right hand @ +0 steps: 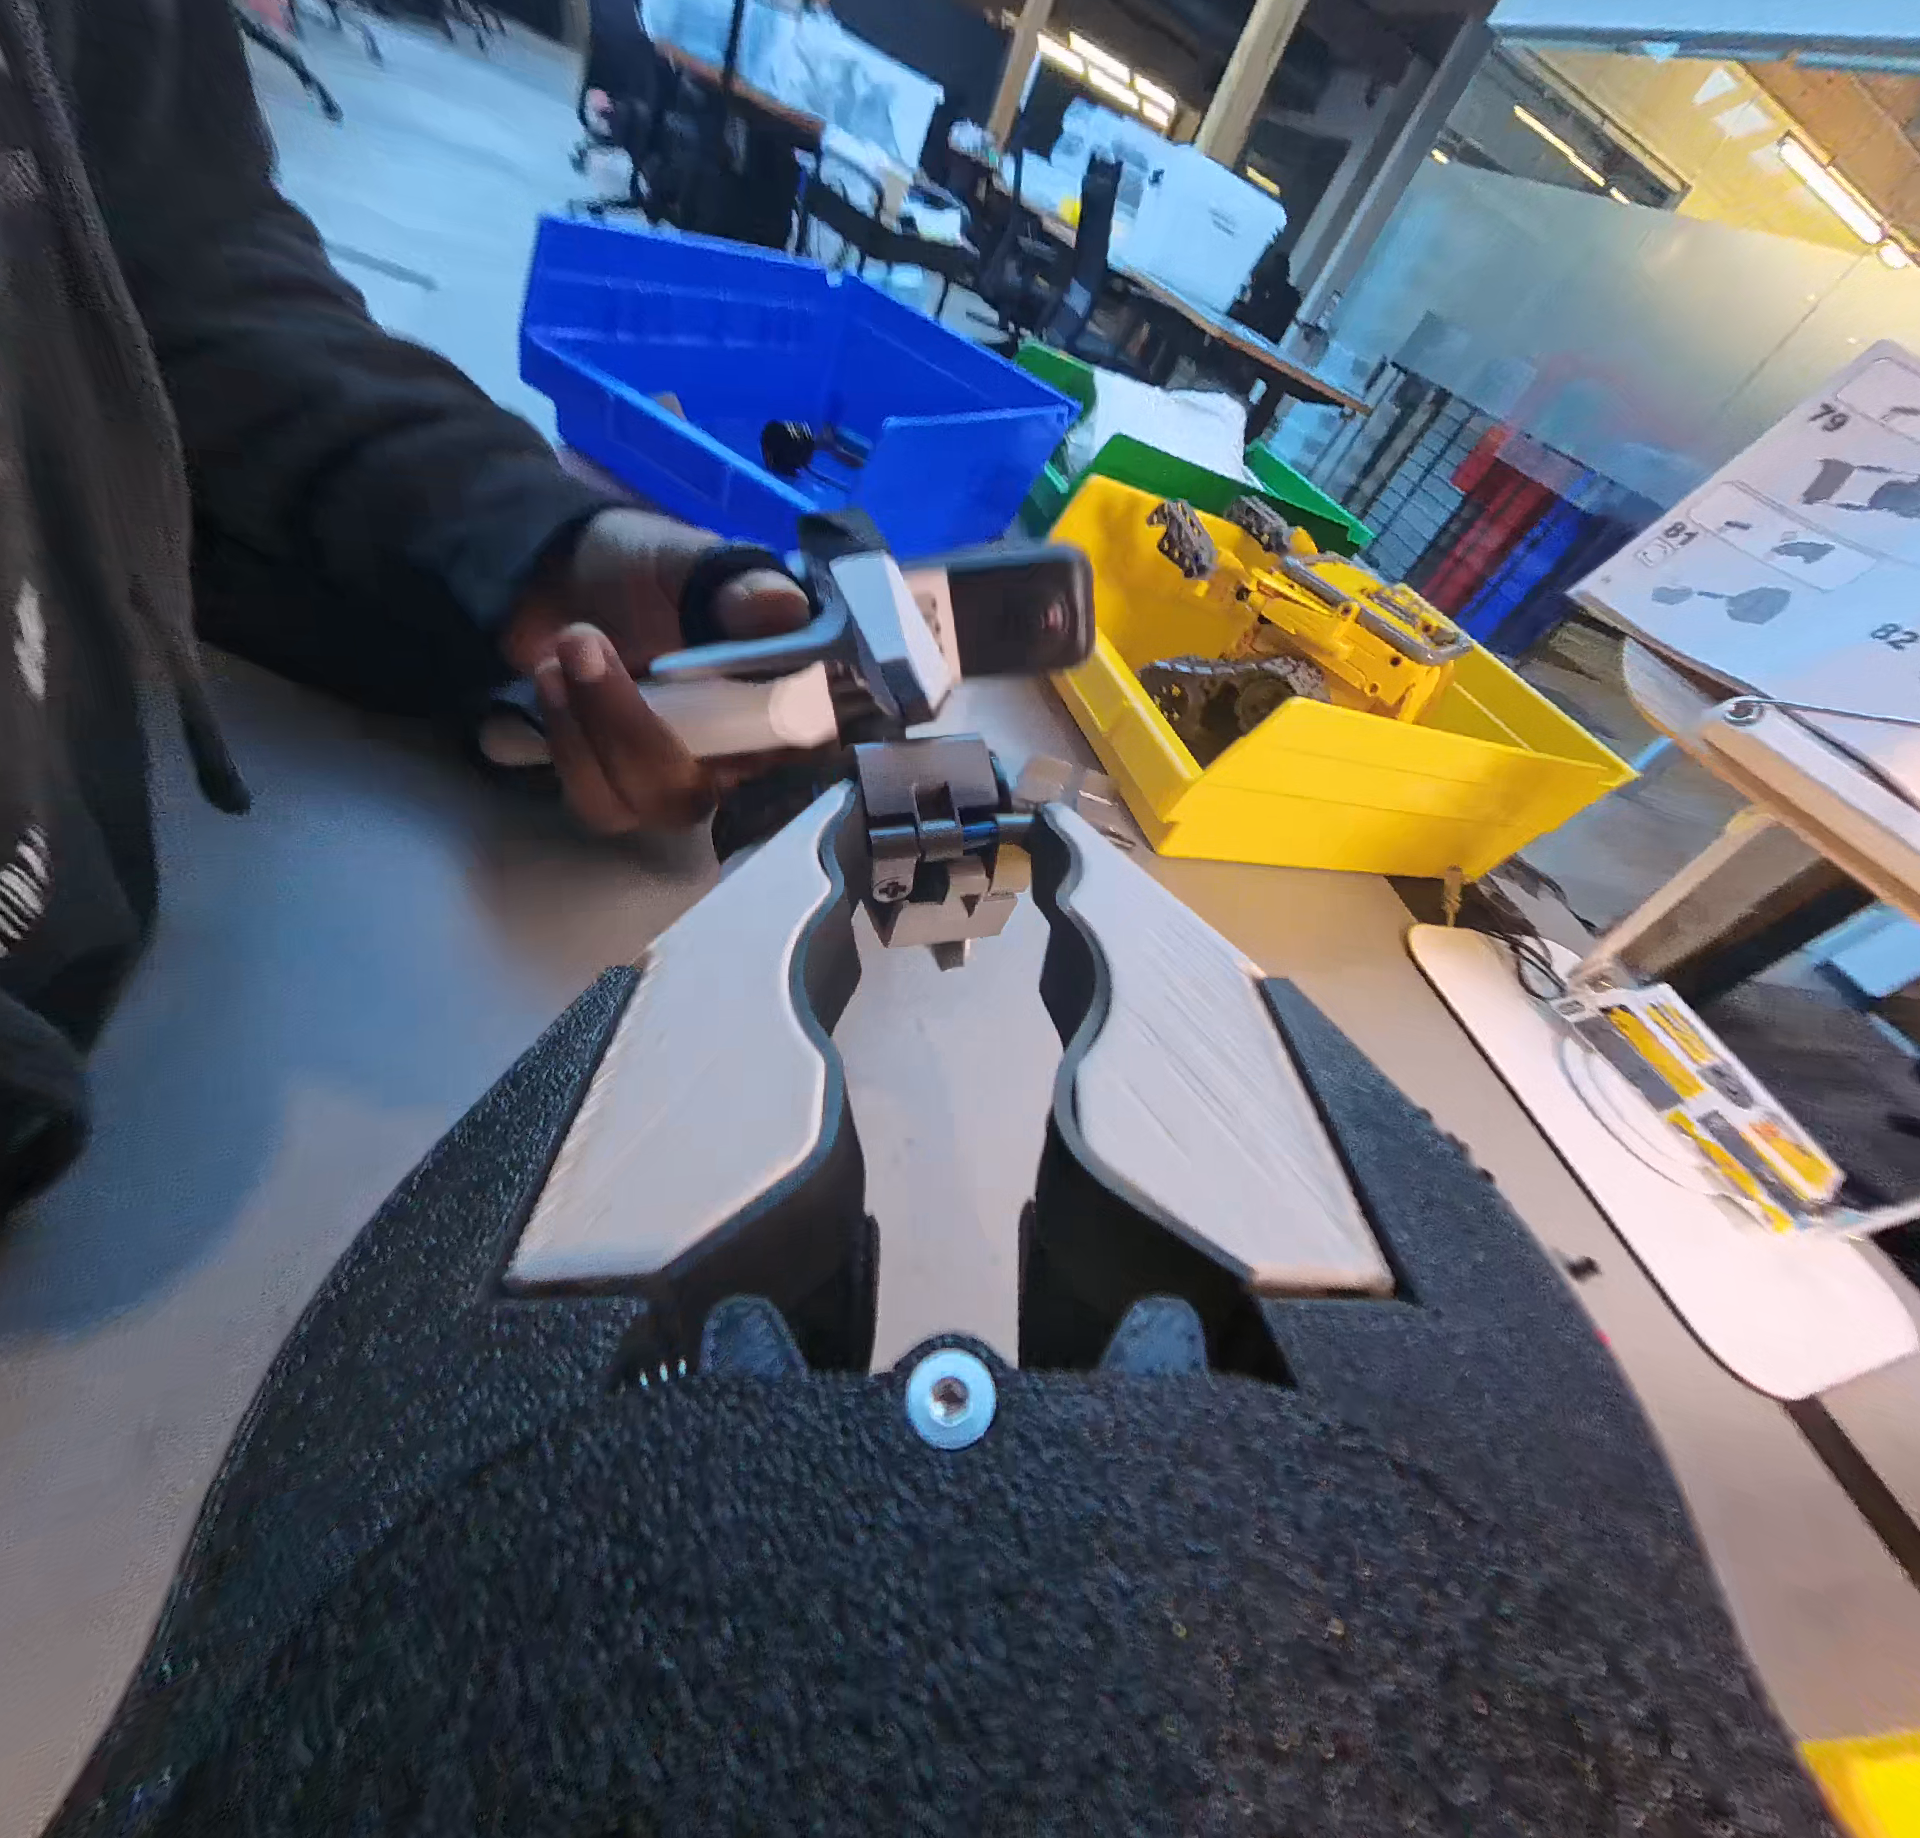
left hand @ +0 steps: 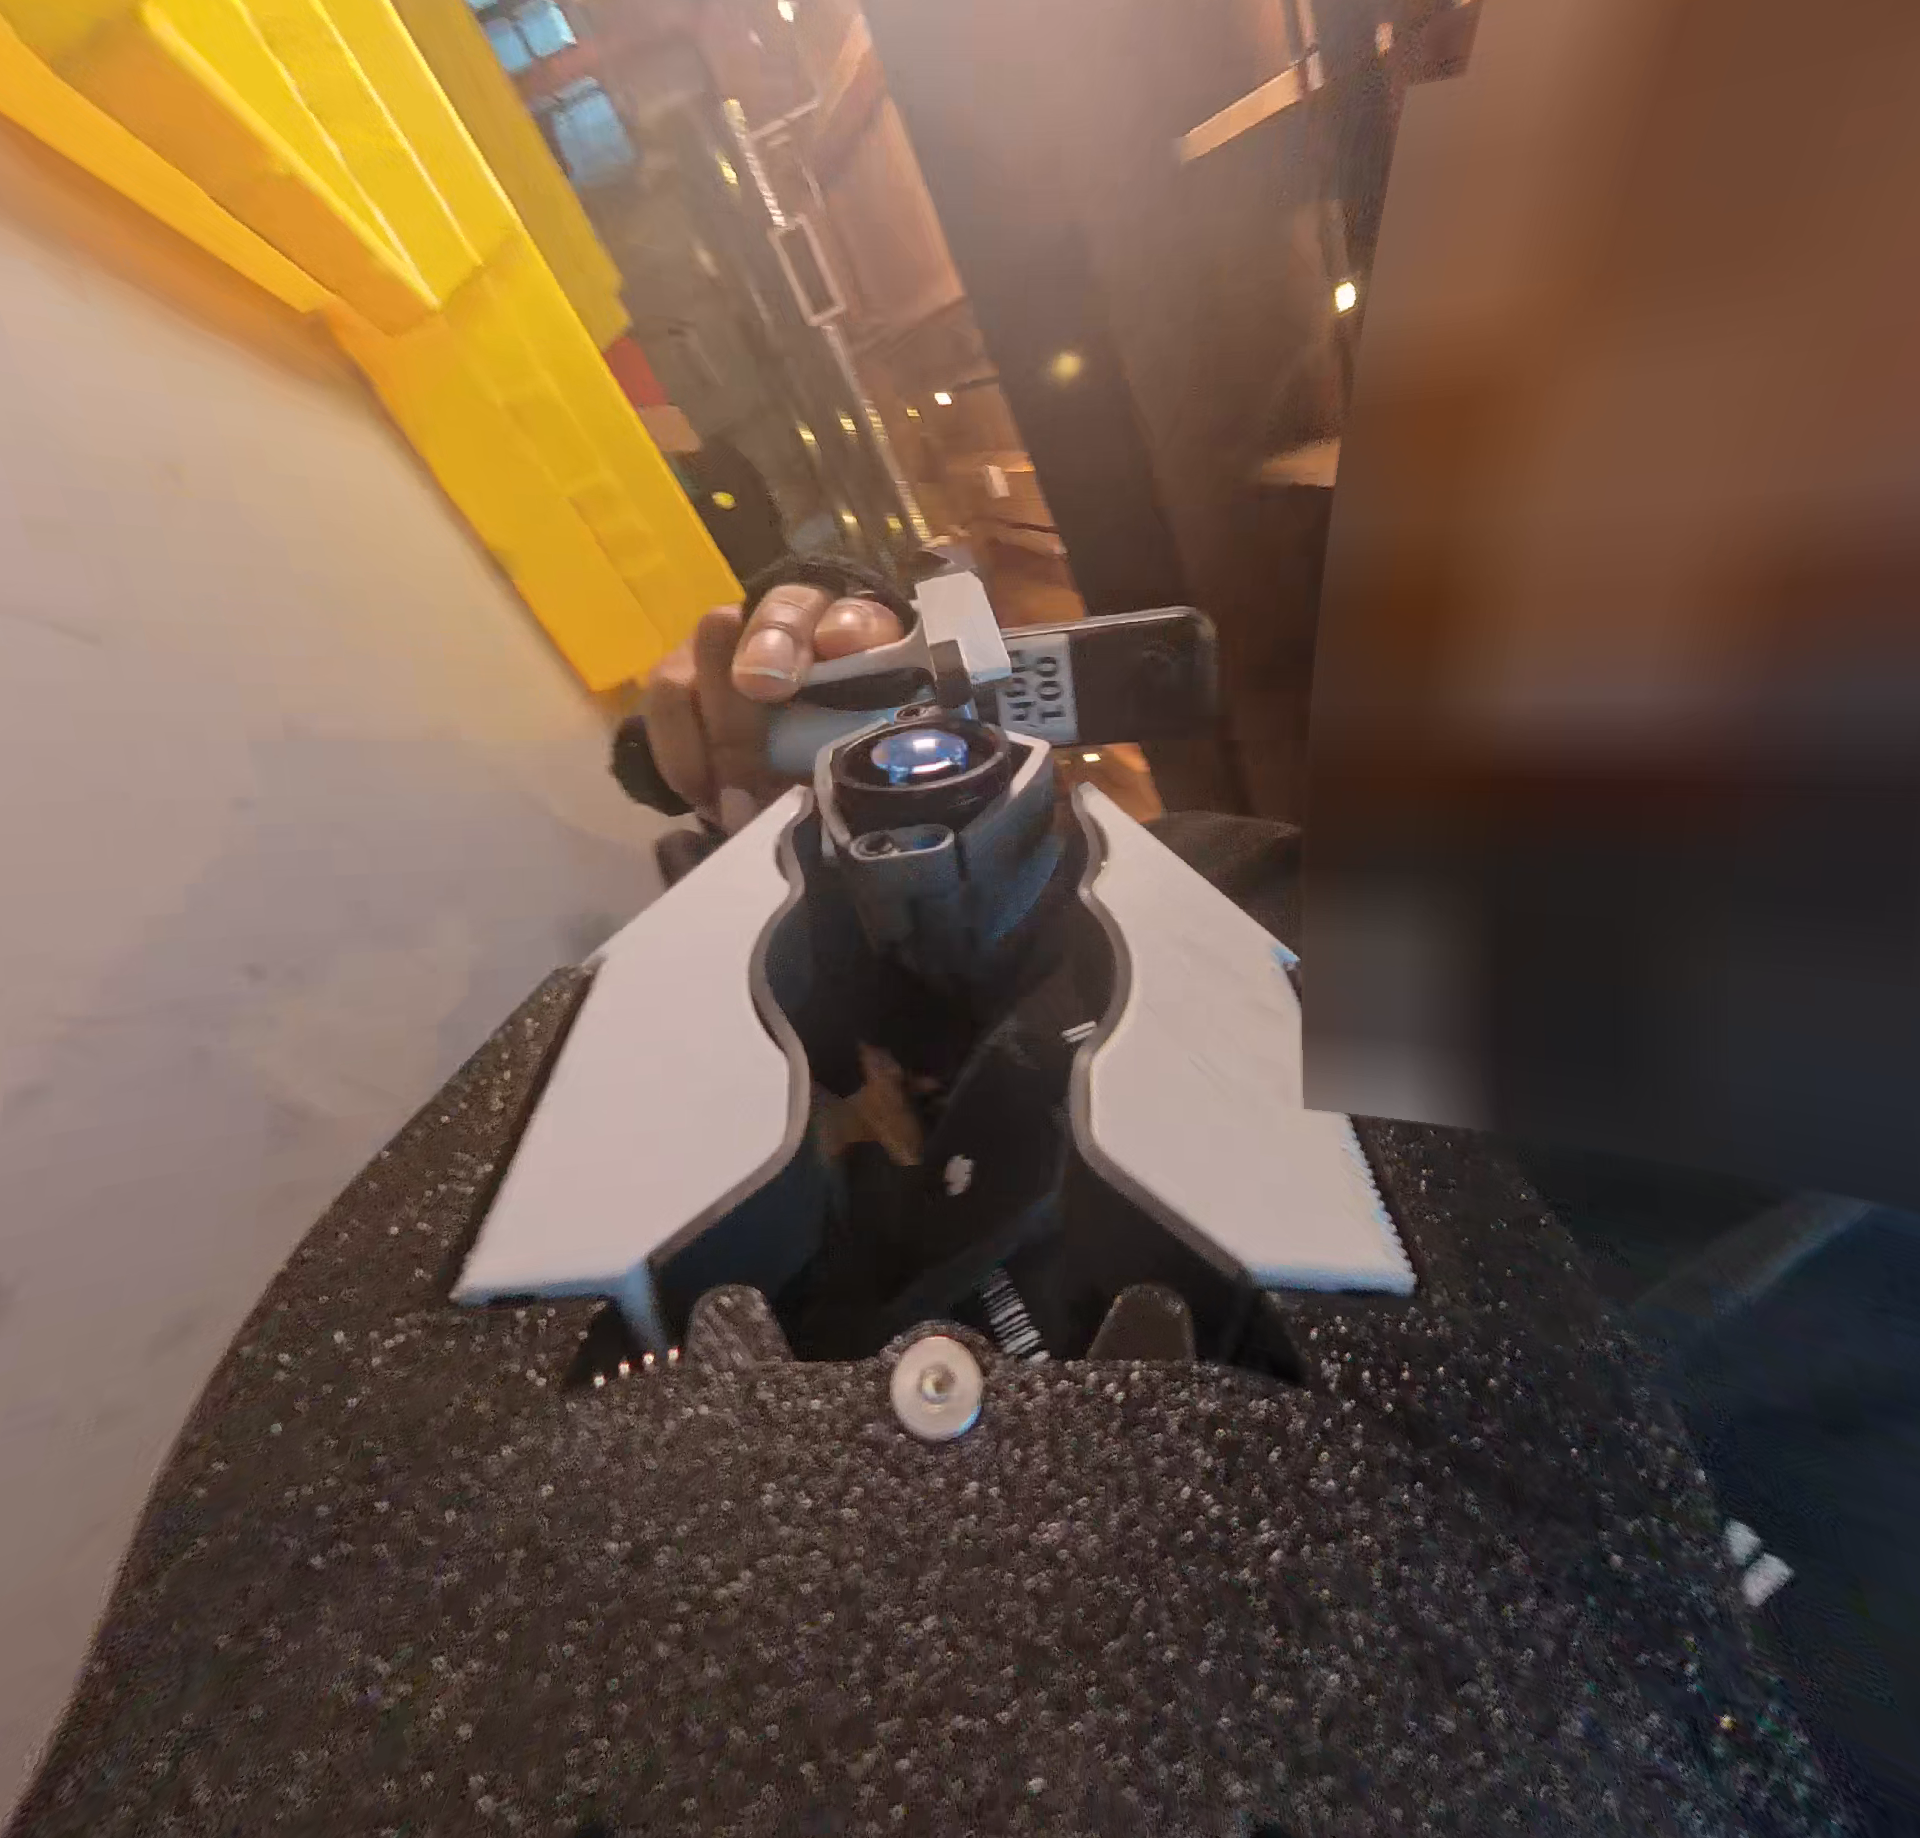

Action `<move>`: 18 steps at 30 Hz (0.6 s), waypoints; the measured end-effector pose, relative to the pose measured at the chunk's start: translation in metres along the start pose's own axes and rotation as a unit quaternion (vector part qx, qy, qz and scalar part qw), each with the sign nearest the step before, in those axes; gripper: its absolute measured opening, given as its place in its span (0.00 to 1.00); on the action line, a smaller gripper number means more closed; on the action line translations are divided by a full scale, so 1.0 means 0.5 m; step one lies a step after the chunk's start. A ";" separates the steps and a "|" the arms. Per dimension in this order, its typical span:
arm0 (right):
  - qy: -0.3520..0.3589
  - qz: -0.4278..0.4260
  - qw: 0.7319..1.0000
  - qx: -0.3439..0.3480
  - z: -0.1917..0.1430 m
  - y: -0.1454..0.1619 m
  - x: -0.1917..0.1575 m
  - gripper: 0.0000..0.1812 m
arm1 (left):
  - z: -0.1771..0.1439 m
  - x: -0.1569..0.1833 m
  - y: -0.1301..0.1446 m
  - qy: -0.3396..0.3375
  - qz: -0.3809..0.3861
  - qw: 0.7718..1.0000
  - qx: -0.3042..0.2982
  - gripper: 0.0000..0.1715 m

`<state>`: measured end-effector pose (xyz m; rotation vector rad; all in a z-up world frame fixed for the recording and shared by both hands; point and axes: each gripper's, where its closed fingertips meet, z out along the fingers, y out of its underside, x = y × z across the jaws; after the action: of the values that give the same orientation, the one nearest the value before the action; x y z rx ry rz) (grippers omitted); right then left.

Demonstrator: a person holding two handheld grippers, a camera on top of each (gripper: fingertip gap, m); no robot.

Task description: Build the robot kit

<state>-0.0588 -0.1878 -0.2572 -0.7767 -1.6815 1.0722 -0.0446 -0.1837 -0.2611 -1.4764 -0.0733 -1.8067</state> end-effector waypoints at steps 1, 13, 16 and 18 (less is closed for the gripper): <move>0.009 -0.016 1.000 -0.015 0.004 0.008 0.002 0.16 | -0.002 -0.010 0.000 -0.035 0.033 0.999 -0.005 0.30; -0.062 0.103 0.991 0.061 -0.005 -0.022 -0.024 0.18 | 0.008 0.007 0.022 -0.001 0.017 0.999 -0.044 0.28; -0.076 0.115 0.988 0.067 -0.006 -0.034 -0.030 0.18 | 0.011 0.020 0.029 0.024 0.004 0.998 -0.049 0.28; -0.084 0.124 0.986 0.072 -0.008 -0.038 -0.032 0.17 | 0.012 0.024 0.032 0.036 -0.010 0.998 -0.049 0.28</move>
<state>-0.0501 -0.2084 -0.2454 -0.8353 -1.6551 1.4501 -0.0303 -0.1979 -0.2556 -1.4806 0.0376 -1.9025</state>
